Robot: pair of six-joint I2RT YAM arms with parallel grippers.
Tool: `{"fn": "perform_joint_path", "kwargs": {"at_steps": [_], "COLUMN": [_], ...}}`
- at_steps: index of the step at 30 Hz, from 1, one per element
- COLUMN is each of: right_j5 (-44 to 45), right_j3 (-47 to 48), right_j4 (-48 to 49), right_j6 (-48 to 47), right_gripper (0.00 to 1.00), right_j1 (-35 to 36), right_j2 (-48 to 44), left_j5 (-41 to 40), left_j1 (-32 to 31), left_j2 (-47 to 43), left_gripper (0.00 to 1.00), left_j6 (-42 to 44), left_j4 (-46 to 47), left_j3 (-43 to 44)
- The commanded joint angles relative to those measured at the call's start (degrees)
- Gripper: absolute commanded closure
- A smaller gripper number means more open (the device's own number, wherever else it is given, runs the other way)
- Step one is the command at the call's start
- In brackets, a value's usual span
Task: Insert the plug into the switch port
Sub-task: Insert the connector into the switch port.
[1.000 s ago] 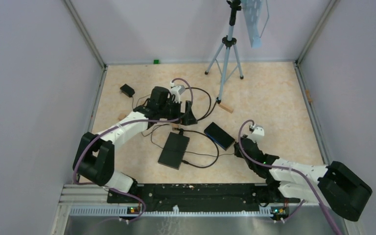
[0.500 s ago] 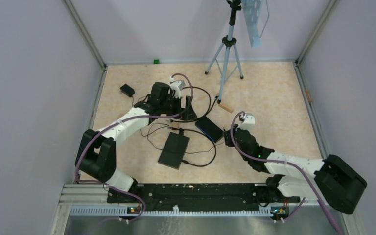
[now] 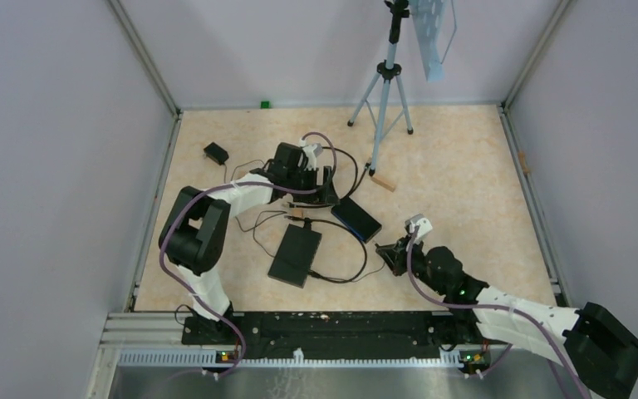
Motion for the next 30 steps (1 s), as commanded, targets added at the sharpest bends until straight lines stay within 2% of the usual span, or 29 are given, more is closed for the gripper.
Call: {"fn": "perform_joint_path", "kwargs": {"at_steps": [1, 6, 14, 20, 30], "right_j5": [-0.4, 6.2, 8.2, 9.4, 8.4], "right_j3": [-3.4, -1.1, 6.1, 5.6, 4.3], "right_j4": [7.9, 7.1, 3.9, 7.7, 14.8], "right_j6": [-4.0, -2.8, -3.7, -4.6, -5.1], "right_gripper": [1.00, 1.00, 1.00, 1.00, 1.00], "right_j1": [0.7, 0.7, 0.7, 0.6, 0.5], "right_j2": [1.0, 7.0, 17.3, 20.4, 24.9], "left_j5": [0.7, 2.1, 4.0, 4.1, 4.0], "left_j1": [-0.9, -1.4, -3.0, -3.6, -3.8], "left_j2": [0.0, 0.5, 1.8, 2.8, 3.9], "left_gripper": [0.10, 0.17, 0.29, 0.36, 0.36], "left_j6": [-1.2, -1.0, -0.2, -0.6, -1.2], "left_j4": [5.9, 7.1, 7.1, 7.1, 9.8], "left_j3": [-1.4, -1.6, -1.6, -2.3, -2.8]}}
